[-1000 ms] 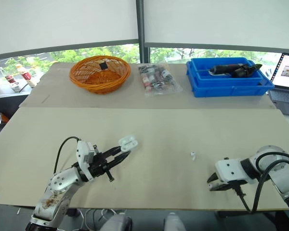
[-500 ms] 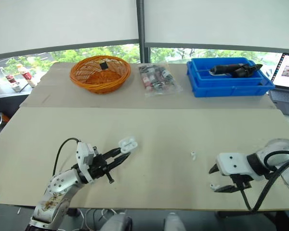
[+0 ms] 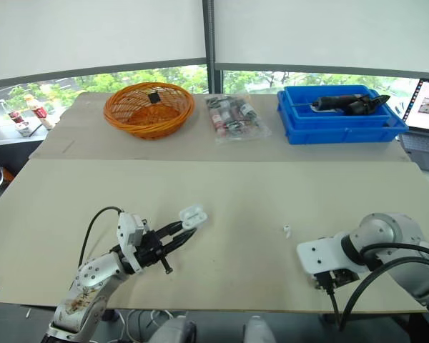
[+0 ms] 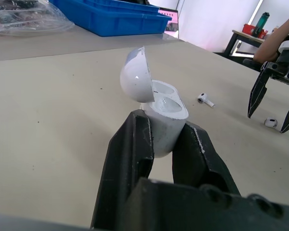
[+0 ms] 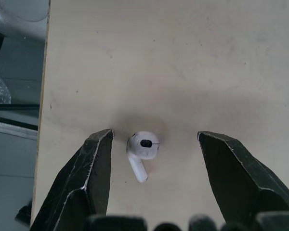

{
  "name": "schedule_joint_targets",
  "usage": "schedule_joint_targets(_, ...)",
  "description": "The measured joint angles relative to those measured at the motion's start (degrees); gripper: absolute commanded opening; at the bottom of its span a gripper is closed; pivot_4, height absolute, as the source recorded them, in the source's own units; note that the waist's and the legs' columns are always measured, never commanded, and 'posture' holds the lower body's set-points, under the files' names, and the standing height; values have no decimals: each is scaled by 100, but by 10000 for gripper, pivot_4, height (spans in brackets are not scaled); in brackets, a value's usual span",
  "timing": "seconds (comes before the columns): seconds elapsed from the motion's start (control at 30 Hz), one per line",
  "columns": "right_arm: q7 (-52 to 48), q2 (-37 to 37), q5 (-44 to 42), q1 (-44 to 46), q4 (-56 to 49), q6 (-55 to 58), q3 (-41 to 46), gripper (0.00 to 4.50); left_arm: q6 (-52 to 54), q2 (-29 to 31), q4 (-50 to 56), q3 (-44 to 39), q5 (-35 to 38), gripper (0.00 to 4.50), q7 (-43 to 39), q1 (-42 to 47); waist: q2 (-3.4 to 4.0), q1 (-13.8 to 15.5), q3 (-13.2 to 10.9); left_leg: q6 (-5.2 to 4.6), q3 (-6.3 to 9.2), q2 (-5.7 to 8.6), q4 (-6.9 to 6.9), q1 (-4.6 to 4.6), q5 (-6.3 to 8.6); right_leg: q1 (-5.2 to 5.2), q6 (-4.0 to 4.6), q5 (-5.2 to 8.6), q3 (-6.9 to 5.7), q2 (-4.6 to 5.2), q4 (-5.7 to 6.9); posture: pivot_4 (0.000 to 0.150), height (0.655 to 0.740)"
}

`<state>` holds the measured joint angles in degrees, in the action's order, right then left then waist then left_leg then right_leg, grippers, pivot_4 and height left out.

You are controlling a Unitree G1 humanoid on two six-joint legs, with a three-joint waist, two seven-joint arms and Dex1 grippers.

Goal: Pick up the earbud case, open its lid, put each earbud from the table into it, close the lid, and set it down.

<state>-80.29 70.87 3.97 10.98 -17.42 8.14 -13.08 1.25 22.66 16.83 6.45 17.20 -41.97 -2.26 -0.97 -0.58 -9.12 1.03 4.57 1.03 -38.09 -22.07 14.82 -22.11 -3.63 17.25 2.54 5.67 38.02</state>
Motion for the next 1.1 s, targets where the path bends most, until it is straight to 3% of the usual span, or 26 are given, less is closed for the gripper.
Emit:
schedule_joint_targets(0.17,-143,-50,33,184,199,-88,-128,31060,1,3,0,1,-5,5298,3,-2,0,-4,0,0,0,0,0,1,0,2,0,0,0,0,0,1500,7400)
schedule_joint_targets(0.3,-234,-49,50,217,274,-187,-165,19645,1,10,3,0,-6,5298,12,-34,-1,3,1,0,0,0,-1,2,0,4,0,0,-1,0,0,1500,7400)
schedule_joint_targets(0.43,-322,-50,49,196,241,-174,-170,5259,1,13,21,0,-6,5298,18,-51,-4,-8,2,0,1,-1,-1,6,0,6,0,0,-1,0,0,1500,7400)
schedule_joint_targets(0.47,-316,-50,51,191,219,-171,-169,3593,1,12,23,0,-6,5298,19,-52,-4,-8,2,0,2,-1,-1,6,0,6,0,0,-1,-1,0,1500,7400)
schedule_joint_targets(0.77,-298,-77,-199,186,178,201,-38,3588,1,-1,24,2,-5,5298,11,16,-4,-10,1,0,2,-1,-1,3,0,2,0,0,-1,-1,2,1500,7400)
schedule_joint_targets(0.9,-196,-449,-1099,598,-150,1492,468,3588,-6,-107,19,13,8,5298,9,211,-4,-16,1,0,3,-1,-1,0,0,0,1,0,0,-2,3,1500,7400)
schedule_joint_targets(1.0,349,-1251,-2147,1077,-598,3045,991,3588,-11,-261,11,14,10,5298,64,375,-8,-13,-1,0,7,-2,-1,-4,0,0,1,-1,-1,-3,0,1500,7400)
schedule_joint_targets(1.1,1515,-2740,-3390,1456,-1075,4748,1682,3588,-9,-483,-4,51,3,5298,200,606,-12,4,-2,0,14,0,-6,-15,0,-4,1,-1,-7,-2,4,1500,7400)
